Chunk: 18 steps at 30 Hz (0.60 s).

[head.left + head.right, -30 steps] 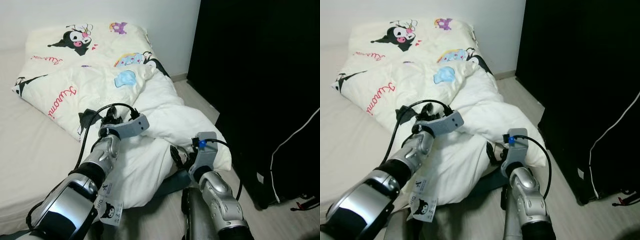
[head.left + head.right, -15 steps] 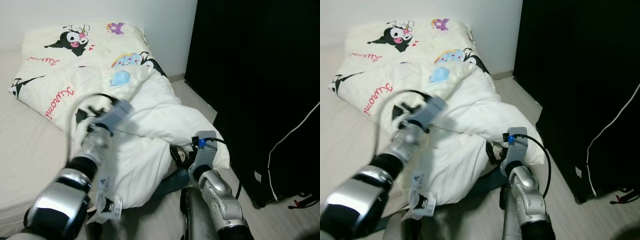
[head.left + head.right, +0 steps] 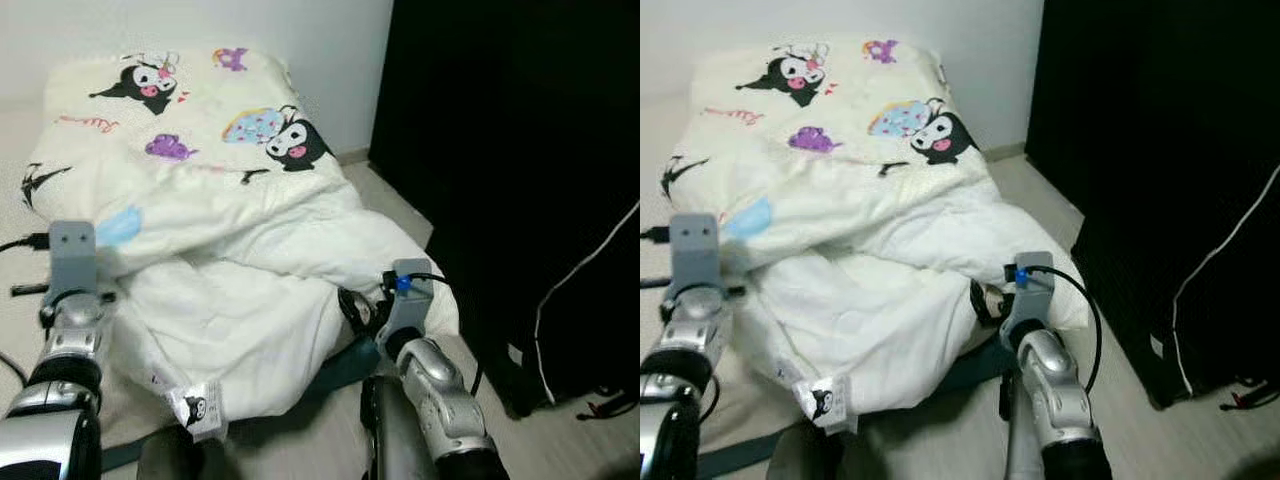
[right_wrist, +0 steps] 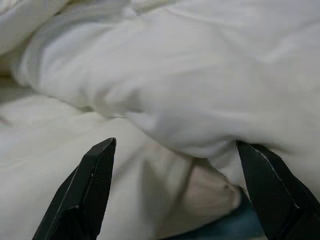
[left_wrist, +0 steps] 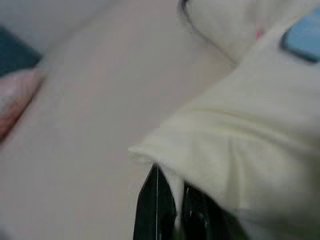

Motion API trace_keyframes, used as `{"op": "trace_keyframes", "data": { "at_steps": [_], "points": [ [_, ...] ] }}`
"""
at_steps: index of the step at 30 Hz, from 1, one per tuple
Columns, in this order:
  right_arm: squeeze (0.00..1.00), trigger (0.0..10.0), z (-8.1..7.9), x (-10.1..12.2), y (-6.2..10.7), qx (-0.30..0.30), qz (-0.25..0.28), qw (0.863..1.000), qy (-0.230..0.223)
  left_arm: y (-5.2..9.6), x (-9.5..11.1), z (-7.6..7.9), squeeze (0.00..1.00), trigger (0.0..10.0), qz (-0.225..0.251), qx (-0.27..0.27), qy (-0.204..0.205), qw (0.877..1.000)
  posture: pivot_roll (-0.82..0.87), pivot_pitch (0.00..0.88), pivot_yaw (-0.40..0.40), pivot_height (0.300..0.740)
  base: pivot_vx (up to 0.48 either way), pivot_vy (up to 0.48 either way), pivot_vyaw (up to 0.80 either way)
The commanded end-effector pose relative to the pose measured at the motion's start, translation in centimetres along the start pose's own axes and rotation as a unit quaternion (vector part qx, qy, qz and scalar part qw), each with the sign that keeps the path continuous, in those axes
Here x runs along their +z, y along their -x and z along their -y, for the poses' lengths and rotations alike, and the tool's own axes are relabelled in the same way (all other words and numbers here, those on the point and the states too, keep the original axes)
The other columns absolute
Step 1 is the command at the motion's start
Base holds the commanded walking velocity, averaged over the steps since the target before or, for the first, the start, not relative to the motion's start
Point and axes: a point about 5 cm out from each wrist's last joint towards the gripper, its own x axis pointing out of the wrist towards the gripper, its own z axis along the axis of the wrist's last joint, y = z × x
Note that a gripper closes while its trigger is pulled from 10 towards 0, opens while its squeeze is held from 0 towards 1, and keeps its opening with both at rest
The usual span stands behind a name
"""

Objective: Clean up the room

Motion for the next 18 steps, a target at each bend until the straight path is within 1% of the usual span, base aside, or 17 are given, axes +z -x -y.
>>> {"op": "trace_keyframes", "data": {
  "at_steps": [1, 2, 3, 4, 6, 7, 9, 10, 11, 12, 13, 14, 15, 16, 17, 18],
  "points": [
    [0.00, 10.0, -0.1, -0.5, 0.0, 0.005, -0.013, 1.000, -0.009, -0.6, 0.1, -2.4, 0.00, 0.0, 0.027, 0.058, -0.046, 0.997, -0.06, 0.168, 0.010, 0.431, 0.000, 0.000, 0.00],
    [0.00, 10.0, -0.1, -0.5, 0.0, 0.006, -0.013, 1.000, -0.009, -0.7, 0.1, -3.1, 0.00, 0.0, 0.036, 0.075, -0.057, 0.995, -0.06, 0.168, 0.010, 0.431, 0.000, 0.000, 0.00],
    [0.00, 10.0, -0.1, -0.5, 0.0, 0.007, -0.014, 1.000, -0.008, -0.7, -0.1, -4.1, 0.00, 0.3, 0.040, 0.092, -0.065, 0.993, -0.05, 0.169, 0.009, 0.431, 0.000, 0.000, 0.00],
    [0.00, 10.0, -0.2, -0.6, -0.1, 0.008, -0.015, 1.000, -0.008, -0.7, -0.2, -4.7, 0.00, 0.3, 0.042, 0.102, -0.070, 0.991, -0.05, 0.169, 0.008, 0.431, 0.000, 0.000, 0.00],
    [0.00, 10.0, -0.2, -0.6, -0.1, 0.008, -0.015, 1.000, -0.008, -0.7, -0.2, -4.7, 0.00, 0.3, 0.042, 0.102, -0.070, 0.991, -0.05, 0.169, 0.008, 0.431, 0.000, 0.000, 0.00],
    [0.00, 10.0, -0.2, -0.6, -0.1, 0.010, -0.015, 1.000, -0.009, -0.7, -0.4, -5.4, 0.00, 2.1, 0.045, 0.112, -0.077, 0.990, -0.04, 0.172, 0.007, 0.431, 0.000, 0.000, 0.00],
    [0.00, 10.0, -0.4, -0.7, -0.2, 0.014, -0.018, 1.000, -0.010, -0.5, -1.2, -6.9, 0.00, 2.1, 0.042, 0.131, -0.089, 0.986, -0.03, 0.172, 0.007, 0.431, 0.000, 0.000, 0.00],
    [0.00, 10.0, -0.4, -0.7, -0.2, 0.014, -0.018, 1.000, -0.010, -0.5, -1.2, -6.9, 0.00, 2.1, 0.042, 0.131, -0.089, 0.986, -0.03, 0.172, 0.007, 0.431, 0.000, 0.000, 0.00],
    [0.00, 10.0, -0.5, -0.8, -0.2, 0.016, -0.019, 1.000, -0.011, -0.2, -1.5, -7.6, 0.00, 2.1, 0.042, 0.140, -0.100, 0.984, -0.02, 0.175, 0.005, 0.431, 0.000, 0.000, 0.00],
    [0.00, 10.0, -0.5, -0.8, -0.2, 0.016, -0.019, 1.000, -0.011, -0.2, -1.5, -7.6, 0.00, 2.1, 0.042, 0.140, -0.100, 0.984, -0.02, 0.175, 0.005, 0.431, 0.000, 0.000, 0.00],
    [0.00, 10.0, -0.7, -0.9, -0.3, 0.020, -0.021, 1.000, -0.012, 0.5, -2.3, -8.3, 0.00, 2.4, 0.034, 0.143, -0.105, 0.983, -0.01, 0.178, 0.005, 0.431, 0.000, 0.000, 0.00],
    [0.00, 10.0, -0.7, -0.9, -0.3, 0.020, -0.021, 1.000, -0.012, 0.5, -2.3, -8.3, 0.00, 2.4, 0.034, 0.143, -0.105, 0.983, -0.01, 0.178, 0.005, 0.431, 0.000, 0.000, 0.00],
    [0.00, 10.0, -0.9, -1.0, -0.4, 0.024, -0.025, 0.999, -0.012, 1.3, -3.2, -8.8, 0.00, 2.4, 0.019, 0.141, -0.106, 0.984, 0.00, 0.179, 0.001, 0.431, 0.000, 0.000, 0.00],
    [0.00, 10.0, -0.9, -1.0, -0.4, 0.024, -0.025, 0.999, -0.012, 1.3, -3.2, -8.8, 0.00, 2.4, 0.019, 0.141, -0.106, 0.984, 0.00, 0.179, 0.001, 0.431, 0.000, 0.000, 0.00],
    [0.00, 10.0, -1.2, -1.2, -0.5, 0.032, -0.030, 0.999, -0.012, 3.0, -5.7, -9.5, 0.00, 2.4, -0.031, 0.131, -0.097, 0.986, 0.01, 0.183, 0.000, 0.431, 0.000, 0.000, 0.00],
    [0.00, 10.0, -1.3, -1.2, -0.6, 0.035, -0.032, 0.999, -0.011, 3.7, -6.6, -9.7, 0.00, 2.3, -0.047, 0.128, -0.096, 0.986, 0.01, 0.183, 0.002, 0.431, 0.000, 0.000, 0.00]
  ]
}}
